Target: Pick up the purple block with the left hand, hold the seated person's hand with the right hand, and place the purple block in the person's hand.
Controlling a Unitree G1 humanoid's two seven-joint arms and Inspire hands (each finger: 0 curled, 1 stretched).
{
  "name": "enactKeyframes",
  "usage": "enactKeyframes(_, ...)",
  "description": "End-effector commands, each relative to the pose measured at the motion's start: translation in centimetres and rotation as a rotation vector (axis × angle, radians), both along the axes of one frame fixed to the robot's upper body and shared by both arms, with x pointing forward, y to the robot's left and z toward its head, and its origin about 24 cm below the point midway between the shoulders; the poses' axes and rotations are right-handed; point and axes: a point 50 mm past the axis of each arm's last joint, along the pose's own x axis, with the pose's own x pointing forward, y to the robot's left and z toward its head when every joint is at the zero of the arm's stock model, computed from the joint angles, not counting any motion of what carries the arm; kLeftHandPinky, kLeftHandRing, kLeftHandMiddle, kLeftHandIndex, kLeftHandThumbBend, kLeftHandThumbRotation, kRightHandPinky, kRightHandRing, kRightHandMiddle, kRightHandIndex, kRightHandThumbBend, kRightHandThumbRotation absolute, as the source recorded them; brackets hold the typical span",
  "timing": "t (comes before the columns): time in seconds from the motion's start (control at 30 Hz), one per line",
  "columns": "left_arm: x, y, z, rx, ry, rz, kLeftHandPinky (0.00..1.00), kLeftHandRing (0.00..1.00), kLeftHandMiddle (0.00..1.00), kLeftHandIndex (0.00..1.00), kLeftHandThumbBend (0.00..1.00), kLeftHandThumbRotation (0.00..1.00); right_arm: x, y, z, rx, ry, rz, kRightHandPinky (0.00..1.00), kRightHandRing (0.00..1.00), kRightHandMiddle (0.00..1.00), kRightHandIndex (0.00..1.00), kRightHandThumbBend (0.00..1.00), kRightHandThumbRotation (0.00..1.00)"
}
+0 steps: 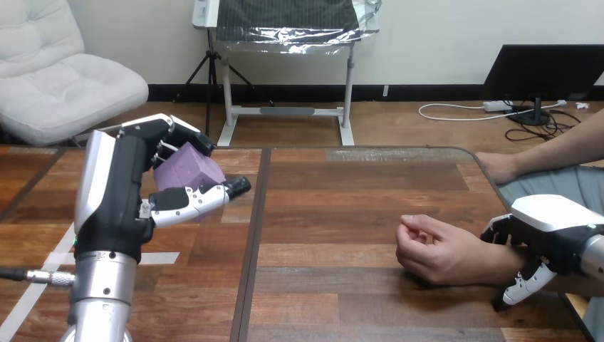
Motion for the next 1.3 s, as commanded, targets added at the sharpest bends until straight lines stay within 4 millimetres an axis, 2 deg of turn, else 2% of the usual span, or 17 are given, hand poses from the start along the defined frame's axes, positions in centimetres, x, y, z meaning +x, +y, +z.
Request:
enactKeyframes(0.0, 0.21, -0.01, 2.32, -0.011, -0.117, 0.018, 0.34, 0.38, 0.40, 0.40, 0.74, 0.00, -0.53, -1.78, -0.62, -0.048, 0.066, -0.087, 0.55, 0.70, 0.74, 0.74, 0.86, 0.26)
enactKeyframes(0.53, 0.24, 0.17, 2.49, -0.016, -0.129, 0.024, 0.34, 0.36, 0.39, 0.39, 0.74, 0.00, -0.33, -1.47, -1.22, -0.053, 0.105, -0.083, 0.44, 0.55, 0.63, 0.69, 0.84, 0.24)
enactKeyframes(0.9, 0.30, 0.21, 2.52, -0.016, -0.127, 0.027, 0.33, 0.36, 0.39, 0.39, 0.74, 0.00, -0.30, -1.30, -1.49, -0.036, 0.093, -0.082, 0.22, 0.30, 0.42, 0.60, 0.84, 0.21)
enactKeyframes(1.13, 0.32, 0.22, 2.57, -0.015, -0.122, 0.029, 0.33, 0.36, 0.39, 0.39, 0.74, 0.00, -0.18, -1.19, -1.54, -0.017, 0.099, -0.090, 0.19, 0.27, 0.39, 0.56, 0.82, 0.19)
enactKeyframes(1.27, 0.35, 0.22, 2.59, -0.016, -0.123, 0.024, 0.33, 0.36, 0.39, 0.39, 0.74, 0.00, -0.15, -1.16, -1.56, -0.009, 0.099, -0.091, 0.21, 0.30, 0.41, 0.53, 0.82, 0.19)
